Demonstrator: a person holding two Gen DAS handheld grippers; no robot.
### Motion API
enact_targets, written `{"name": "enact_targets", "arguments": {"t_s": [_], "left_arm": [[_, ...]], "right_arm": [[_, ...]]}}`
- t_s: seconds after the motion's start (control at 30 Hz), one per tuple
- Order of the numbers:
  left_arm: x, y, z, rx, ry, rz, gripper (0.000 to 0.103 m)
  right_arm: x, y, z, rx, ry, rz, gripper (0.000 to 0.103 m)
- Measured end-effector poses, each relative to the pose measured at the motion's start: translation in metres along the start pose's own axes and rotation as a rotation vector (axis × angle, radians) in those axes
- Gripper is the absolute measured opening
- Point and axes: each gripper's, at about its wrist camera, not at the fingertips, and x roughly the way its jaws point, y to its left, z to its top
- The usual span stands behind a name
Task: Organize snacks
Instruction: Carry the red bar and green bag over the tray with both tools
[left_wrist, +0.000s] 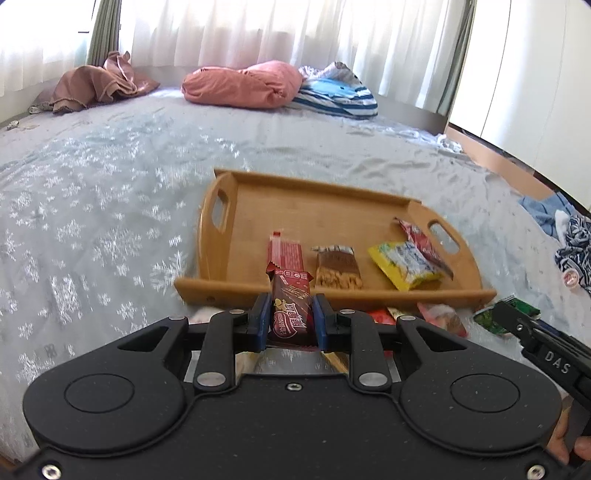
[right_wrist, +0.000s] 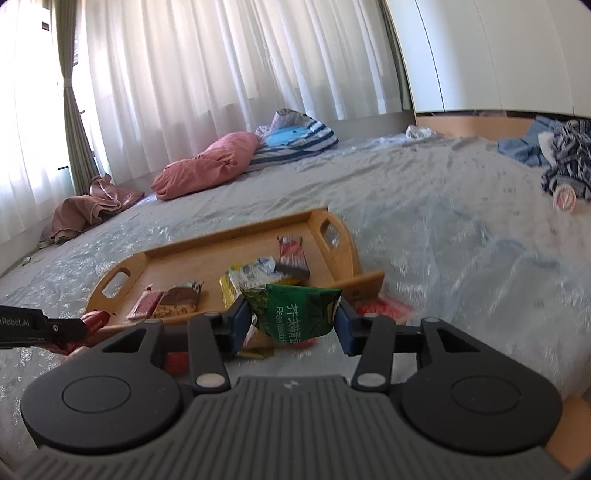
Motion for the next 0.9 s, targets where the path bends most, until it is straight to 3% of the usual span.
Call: {"name": "enact_targets", "arguments": {"t_s": [0.53,0.9], "left_arm": [[0.047,0.015,0.038,-0.028,-0.021,0.055,0.023],[0.091,0.022,0.048,-0.036,0.023,0.078,0.023]], "right_arm": [[0.063,-0.008,0.056,-0.236,0.073,-0.042,0.051],[0.144,-0.003,0.079,-0.293,0.359,-0.037,0.050]]}}
